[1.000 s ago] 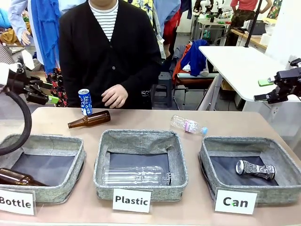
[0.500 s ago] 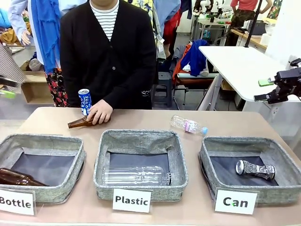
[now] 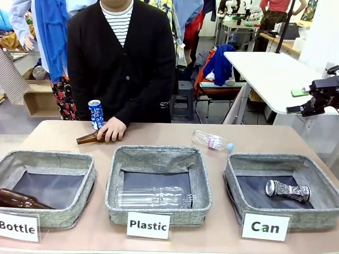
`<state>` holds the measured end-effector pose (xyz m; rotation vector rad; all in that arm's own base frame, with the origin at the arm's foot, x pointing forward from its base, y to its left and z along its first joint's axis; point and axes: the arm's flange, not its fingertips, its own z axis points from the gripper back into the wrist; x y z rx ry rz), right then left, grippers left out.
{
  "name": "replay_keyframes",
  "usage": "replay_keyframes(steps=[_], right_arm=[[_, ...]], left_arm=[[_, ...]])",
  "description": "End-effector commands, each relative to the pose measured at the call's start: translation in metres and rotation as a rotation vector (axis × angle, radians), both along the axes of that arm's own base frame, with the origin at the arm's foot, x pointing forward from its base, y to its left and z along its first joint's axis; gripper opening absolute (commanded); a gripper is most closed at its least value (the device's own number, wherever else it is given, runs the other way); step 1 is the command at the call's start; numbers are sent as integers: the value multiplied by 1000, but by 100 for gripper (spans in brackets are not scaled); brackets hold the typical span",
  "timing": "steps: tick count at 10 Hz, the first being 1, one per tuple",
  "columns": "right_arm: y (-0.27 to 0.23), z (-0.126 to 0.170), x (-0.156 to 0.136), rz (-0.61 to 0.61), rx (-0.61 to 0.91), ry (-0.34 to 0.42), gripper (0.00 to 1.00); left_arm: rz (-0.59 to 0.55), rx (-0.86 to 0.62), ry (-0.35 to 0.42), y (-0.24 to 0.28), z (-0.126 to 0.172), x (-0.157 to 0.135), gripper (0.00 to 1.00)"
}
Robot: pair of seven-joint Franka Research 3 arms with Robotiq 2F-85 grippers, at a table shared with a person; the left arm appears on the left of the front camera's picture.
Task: Sort the can waste into the basket.
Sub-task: Pick up the can waste from the table and place it in the right Fabric basket.
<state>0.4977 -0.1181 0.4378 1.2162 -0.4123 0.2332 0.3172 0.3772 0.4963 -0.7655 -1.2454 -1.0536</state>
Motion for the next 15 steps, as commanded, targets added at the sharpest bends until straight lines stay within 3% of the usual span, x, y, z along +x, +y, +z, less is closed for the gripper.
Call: replay_keyframes(steps=[1,3,5,7,9,10,12,15], right_arm=[[1,3,0,12,2,-11,100],[1,3,0,12,2,-11,100],[1,3,0,12,2,-11,100],[1,3,0,12,2,-11,100],[1,3,0,12,2,-11,100],[1,3,0,12,2,-11,100],[1,3,0,12,2,-11,100],[1,3,0,12,2,-11,100]], left_arm=[[-28,-103,-56,41,-15,-11,100],[0,-125,-30,54,-36,-14,100],[-45,-109,-3,34,-39,8,100],[-90,-52,60,-12,-37,51,100],[-149,72,184,-64,-29,105,100],[-124,109,216,-74,-25,116,100],[-146,75,175,-49,-5,92,100],[-144,-124,-9,23,-6,1,100]])
